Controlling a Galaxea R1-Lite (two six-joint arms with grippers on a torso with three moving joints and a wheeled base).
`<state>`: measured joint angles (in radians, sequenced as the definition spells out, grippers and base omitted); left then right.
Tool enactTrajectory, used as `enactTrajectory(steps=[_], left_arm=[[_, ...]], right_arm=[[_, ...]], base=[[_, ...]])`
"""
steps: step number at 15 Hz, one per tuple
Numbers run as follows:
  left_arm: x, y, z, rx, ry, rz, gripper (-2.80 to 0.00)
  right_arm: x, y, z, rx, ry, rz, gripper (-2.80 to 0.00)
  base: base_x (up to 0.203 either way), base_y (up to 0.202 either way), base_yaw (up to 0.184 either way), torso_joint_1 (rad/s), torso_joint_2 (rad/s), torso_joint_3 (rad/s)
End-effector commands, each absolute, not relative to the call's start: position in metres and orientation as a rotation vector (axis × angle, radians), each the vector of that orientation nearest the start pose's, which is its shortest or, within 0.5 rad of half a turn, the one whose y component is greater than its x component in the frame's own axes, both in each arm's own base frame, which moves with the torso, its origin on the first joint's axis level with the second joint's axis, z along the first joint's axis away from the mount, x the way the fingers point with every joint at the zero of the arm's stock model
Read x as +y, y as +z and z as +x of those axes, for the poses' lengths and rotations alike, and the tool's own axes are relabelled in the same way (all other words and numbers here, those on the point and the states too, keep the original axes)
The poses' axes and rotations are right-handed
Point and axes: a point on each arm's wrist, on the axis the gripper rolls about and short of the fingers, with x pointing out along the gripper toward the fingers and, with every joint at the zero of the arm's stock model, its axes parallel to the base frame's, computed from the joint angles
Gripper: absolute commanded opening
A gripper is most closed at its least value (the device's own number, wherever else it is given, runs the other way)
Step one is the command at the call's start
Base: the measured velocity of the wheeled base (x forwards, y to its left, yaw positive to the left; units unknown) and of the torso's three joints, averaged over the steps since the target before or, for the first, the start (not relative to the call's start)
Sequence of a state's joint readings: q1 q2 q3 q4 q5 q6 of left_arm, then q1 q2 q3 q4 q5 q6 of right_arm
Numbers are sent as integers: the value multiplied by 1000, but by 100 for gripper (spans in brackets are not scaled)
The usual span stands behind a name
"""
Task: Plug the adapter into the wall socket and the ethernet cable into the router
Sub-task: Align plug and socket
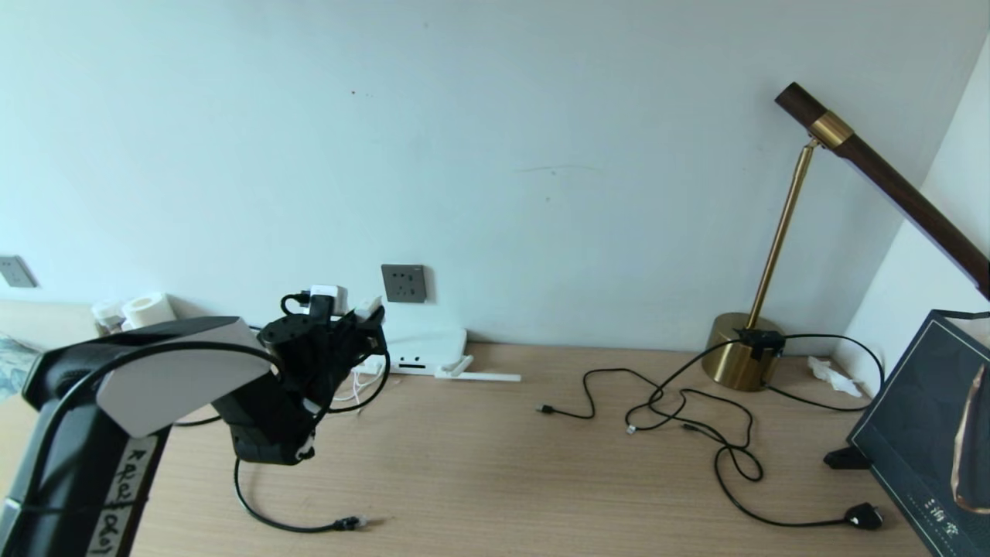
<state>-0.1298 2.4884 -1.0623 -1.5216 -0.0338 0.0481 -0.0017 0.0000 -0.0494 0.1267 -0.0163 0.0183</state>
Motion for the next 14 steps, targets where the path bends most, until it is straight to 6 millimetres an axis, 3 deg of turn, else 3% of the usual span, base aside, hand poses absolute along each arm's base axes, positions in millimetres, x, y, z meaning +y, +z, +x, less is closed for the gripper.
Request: enactTrajectory(steps=[1, 5, 14], left_arm=[[-59, 14, 444, -94, -160, 44, -280], [-72, 11, 444, -93, -185, 32, -280], [-76, 20, 472, -181, -170, 27, -280]], right_arm=[[0, 76, -27, 78, -19, 18, -280], [0, 76, -27, 78, -19, 18, -280], [0, 76, -27, 78, -19, 18, -280]], base=[[0, 0, 0, 0, 0, 0], [0, 0, 0, 0, 0, 0], [0, 0, 0, 0, 0, 0]])
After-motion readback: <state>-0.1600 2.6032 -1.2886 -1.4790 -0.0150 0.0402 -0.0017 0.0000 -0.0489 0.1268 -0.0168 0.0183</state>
